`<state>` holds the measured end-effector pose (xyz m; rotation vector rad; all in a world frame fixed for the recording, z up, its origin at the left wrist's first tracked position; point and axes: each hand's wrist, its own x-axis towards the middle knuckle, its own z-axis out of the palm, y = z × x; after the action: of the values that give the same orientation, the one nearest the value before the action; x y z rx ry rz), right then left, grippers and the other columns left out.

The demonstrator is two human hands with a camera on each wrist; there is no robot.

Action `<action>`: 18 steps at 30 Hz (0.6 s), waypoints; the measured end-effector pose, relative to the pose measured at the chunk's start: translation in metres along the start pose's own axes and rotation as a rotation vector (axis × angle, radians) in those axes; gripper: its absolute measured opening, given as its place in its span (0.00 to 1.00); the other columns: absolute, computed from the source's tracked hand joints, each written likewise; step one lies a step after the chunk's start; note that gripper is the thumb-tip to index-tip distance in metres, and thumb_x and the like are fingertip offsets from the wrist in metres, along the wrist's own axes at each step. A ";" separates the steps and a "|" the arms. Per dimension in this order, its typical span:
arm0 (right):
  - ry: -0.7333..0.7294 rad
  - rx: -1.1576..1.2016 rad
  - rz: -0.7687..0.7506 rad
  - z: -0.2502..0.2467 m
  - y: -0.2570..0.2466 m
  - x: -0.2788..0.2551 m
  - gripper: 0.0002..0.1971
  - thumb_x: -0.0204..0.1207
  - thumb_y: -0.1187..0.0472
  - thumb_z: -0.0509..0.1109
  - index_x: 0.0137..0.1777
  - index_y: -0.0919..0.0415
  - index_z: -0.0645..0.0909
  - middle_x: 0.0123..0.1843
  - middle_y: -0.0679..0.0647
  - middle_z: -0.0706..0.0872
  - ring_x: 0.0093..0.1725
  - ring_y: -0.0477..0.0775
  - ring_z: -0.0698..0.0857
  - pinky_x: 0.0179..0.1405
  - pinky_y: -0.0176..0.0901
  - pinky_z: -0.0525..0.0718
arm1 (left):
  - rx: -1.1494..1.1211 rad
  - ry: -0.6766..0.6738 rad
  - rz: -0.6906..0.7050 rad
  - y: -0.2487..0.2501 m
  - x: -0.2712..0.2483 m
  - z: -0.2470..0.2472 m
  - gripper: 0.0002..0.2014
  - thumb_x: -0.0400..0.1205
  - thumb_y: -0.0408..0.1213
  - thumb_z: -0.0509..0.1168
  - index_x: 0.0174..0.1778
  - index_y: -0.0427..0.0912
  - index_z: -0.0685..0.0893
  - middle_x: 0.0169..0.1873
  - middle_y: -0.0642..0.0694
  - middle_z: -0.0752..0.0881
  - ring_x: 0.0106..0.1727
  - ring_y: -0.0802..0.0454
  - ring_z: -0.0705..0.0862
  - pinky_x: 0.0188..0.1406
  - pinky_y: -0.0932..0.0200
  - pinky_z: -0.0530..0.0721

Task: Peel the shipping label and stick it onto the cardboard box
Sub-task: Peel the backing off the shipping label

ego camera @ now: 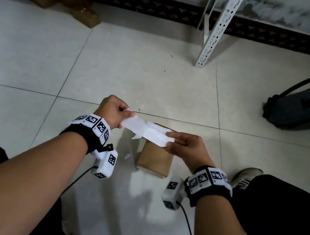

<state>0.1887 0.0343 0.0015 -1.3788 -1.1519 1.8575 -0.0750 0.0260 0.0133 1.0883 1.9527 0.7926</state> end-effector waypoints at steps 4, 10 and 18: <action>0.013 0.050 0.011 -0.007 0.003 0.001 0.16 0.74 0.81 0.73 0.63 0.76 0.85 0.53 0.74 0.90 0.52 0.66 0.91 0.52 0.44 0.92 | -0.001 0.014 -0.026 -0.008 0.001 -0.005 0.09 0.76 0.38 0.77 0.37 0.33 0.92 0.36 0.35 0.92 0.22 0.46 0.81 0.21 0.59 0.84; -0.017 0.054 0.044 -0.008 0.008 -0.001 0.16 0.73 0.82 0.73 0.62 0.76 0.85 0.53 0.74 0.89 0.52 0.66 0.91 0.56 0.49 0.91 | 0.021 0.005 -0.006 -0.015 0.001 -0.008 0.07 0.76 0.37 0.77 0.38 0.36 0.93 0.32 0.43 0.90 0.26 0.46 0.84 0.27 0.49 0.90; 0.011 0.044 0.111 -0.013 0.011 -0.002 0.16 0.74 0.81 0.73 0.61 0.75 0.86 0.56 0.73 0.90 0.57 0.71 0.91 0.55 0.48 0.91 | 0.096 -0.053 0.055 -0.034 0.003 -0.005 0.07 0.77 0.36 0.75 0.37 0.36 0.92 0.37 0.35 0.90 0.24 0.49 0.81 0.20 0.60 0.84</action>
<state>0.2018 0.0314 -0.0086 -1.4523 -1.0419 1.9380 -0.0948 0.0124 -0.0118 1.2120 1.9407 0.6981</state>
